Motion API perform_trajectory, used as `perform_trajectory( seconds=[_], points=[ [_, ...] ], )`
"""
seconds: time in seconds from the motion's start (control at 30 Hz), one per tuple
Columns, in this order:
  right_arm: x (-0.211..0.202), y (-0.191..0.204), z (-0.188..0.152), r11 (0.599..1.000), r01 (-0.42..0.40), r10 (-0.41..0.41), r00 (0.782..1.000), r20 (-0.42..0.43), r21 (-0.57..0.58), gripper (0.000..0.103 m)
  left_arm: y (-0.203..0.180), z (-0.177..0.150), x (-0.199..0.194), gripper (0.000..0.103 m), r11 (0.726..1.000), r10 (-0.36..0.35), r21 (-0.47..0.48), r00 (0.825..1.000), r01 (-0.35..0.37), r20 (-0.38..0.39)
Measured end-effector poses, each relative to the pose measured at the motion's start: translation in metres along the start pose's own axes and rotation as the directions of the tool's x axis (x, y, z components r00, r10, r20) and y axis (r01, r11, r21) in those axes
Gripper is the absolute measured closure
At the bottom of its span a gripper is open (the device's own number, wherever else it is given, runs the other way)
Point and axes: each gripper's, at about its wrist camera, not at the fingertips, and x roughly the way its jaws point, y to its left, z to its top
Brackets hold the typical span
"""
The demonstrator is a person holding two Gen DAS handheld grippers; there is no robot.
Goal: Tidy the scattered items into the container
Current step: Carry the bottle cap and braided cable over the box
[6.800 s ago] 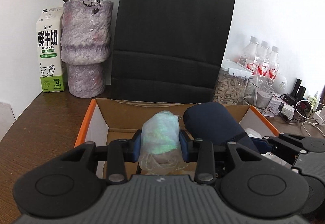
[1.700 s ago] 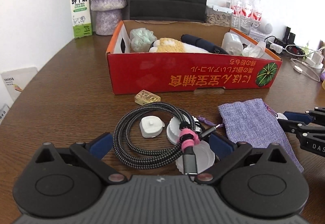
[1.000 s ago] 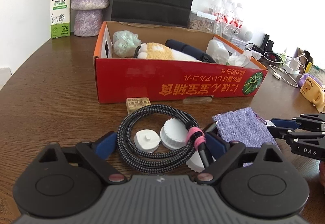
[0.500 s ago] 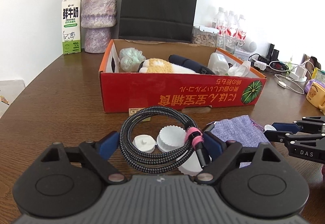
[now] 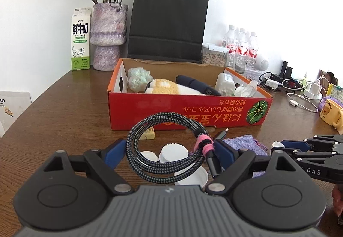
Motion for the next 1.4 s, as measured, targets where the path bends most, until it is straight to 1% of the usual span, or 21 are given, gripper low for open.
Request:
perform_trajectory(
  seconds=[0.17,0.33,0.53,0.77,0.87,0.97,1.07,1.17,1.27,1.4],
  points=[
    [-0.008,0.002,0.006,1.0,-0.005,0.005,0.999,0.037,0.013,0.076,-0.004,0.008,-0.012,0.014,1.0,0.009,0.004,0.999,-0.009,0.047],
    [-0.02,0.006,0.019,1.0,-0.015,0.014,0.996,0.087,0.012,0.076,-0.008,0.022,-0.025,0.014,1.0,0.009,0.01,0.995,-0.01,0.102],
    [-0.032,0.012,0.047,0.999,-0.034,0.035,0.986,0.164,-0.004,0.076,-0.013,0.047,-0.037,0.014,1.0,0.001,0.012,0.984,-0.004,0.177],
    [-0.032,0.018,0.084,0.999,-0.043,0.047,0.97,0.239,-0.025,0.076,-0.021,0.08,-0.036,0.014,1.0,-0.009,0.01,0.968,0.007,0.25],
    [-0.026,0.019,0.101,0.999,-0.045,0.048,0.963,0.264,-0.018,0.076,-0.02,0.094,-0.031,0.014,1.0,-0.011,-0.023,0.963,0.018,0.27],
    [-0.015,0.017,0.116,0.998,-0.056,0.054,0.958,0.28,0.0,0.076,-0.019,0.107,-0.024,0.014,0.999,-0.01,-0.034,0.956,0.021,0.293],
    [-0.002,0.016,0.129,0.998,-0.057,0.053,0.956,0.287,0.006,0.076,-0.02,0.118,-0.012,0.014,0.999,-0.005,-0.033,0.953,0.015,0.302],
    [0.018,0.013,0.14,0.998,-0.061,0.053,0.959,0.278,0.018,0.076,-0.018,0.127,0.007,0.014,1.0,0.003,-0.031,0.956,0.006,0.293],
    [0.039,0.009,0.147,0.997,-0.067,0.056,0.963,0.265,0.033,0.076,-0.011,0.134,0.03,0.014,0.999,0.015,-0.052,0.962,-0.001,0.272],
    [0.07,0.004,0.151,0.997,-0.075,0.066,0.973,0.223,0.035,0.076,0.0,0.138,0.062,0.014,0.997,0.03,-0.078,0.971,-0.012,0.238]
  ],
)
